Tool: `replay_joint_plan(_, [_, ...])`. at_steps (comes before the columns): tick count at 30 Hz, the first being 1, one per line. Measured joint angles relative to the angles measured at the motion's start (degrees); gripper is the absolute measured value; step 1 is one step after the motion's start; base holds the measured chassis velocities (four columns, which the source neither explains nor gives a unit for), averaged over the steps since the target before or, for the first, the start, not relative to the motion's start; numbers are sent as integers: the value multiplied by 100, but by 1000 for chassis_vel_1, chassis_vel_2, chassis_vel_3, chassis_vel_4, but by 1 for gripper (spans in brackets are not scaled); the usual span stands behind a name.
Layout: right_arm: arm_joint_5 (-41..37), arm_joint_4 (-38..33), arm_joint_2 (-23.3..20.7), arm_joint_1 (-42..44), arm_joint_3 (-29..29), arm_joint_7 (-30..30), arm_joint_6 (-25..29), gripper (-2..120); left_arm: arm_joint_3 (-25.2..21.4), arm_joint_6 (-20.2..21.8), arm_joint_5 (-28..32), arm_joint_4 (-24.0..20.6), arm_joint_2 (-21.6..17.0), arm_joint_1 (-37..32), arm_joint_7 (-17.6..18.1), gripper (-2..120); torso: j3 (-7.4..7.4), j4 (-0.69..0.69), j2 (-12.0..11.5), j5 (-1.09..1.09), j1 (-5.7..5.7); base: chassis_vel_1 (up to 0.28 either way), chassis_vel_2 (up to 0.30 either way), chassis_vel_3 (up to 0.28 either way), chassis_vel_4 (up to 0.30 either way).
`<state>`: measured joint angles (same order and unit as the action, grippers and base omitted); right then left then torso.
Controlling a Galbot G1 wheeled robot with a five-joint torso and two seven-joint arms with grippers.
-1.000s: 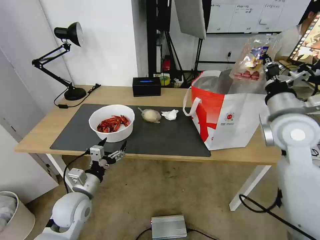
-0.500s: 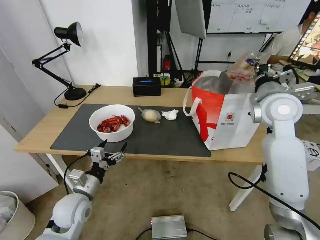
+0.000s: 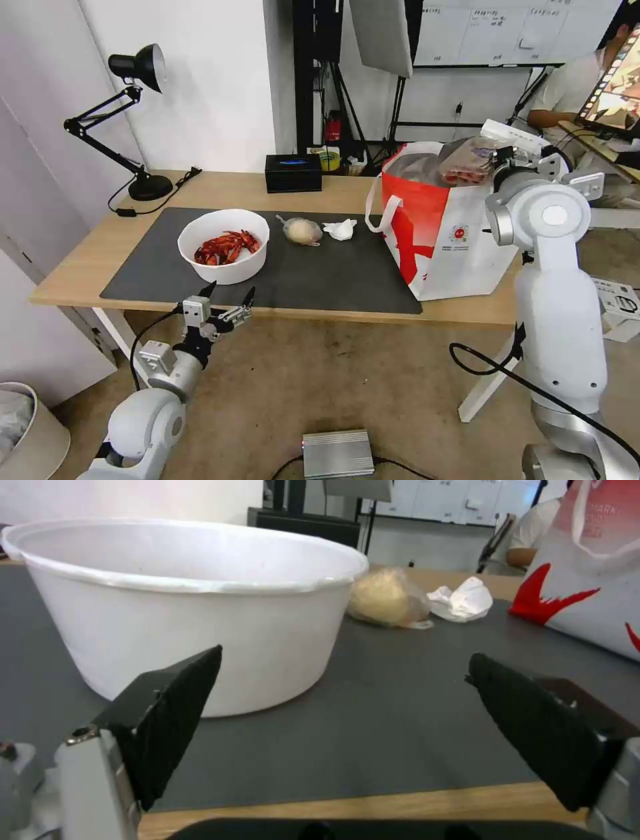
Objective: Pick up the trash from the table and place it into the takeout bag.
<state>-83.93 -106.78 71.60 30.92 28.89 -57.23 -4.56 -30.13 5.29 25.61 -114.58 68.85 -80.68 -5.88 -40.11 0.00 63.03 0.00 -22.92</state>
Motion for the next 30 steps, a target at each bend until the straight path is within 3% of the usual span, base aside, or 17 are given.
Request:
replay_joint_plan(13, [-18, -163, -32, 134, 27, 76, 5, 62, -29, -7, -5, -26, 7, -18, -3, 100, 0, 0, 0, 0, 0, 0, 0, 0, 0])
replay_joint_plan(16, [-36, -313, -70, 316, 44, 579, 119, 78, -51, -7, 0, -51, 1, -16, -4, 100, 0, 0, 0, 0, 0, 0, 0, 0, 0])
replay_joint_plan(23, [-94, -572, -181, 636, 19, 1767, 243, 98, -107, -14, 17, -87, -10, -32, -4, 100, 0, 0, 0, 1, 0, 0, 0, 0, 0])
replay_joint_plan(25, [-94, -614, -204, 681, 2, 1959, 251, 99, -119, -16, 18, -88, -11, -37, -4, 100, 0, 0, 0, 0, 0, 0, 0, 0, 0])
replay_joint_plan(29, [146, -981, -300, 1139, -218, 3160, 316, 100, -161, -88, 24, -104, 16, -77, -4, 100, 0, 0, 0, 0, 0, 0, 0, 0, 0])
replay_joint_plan(30, [146, -981, -300, 1139, -218, 3160, 316, 100, -161, -88, 24, -104, 16, -77, -4, 100, 0, 0, 0, 0, 0, 0, 0, 0, 0])
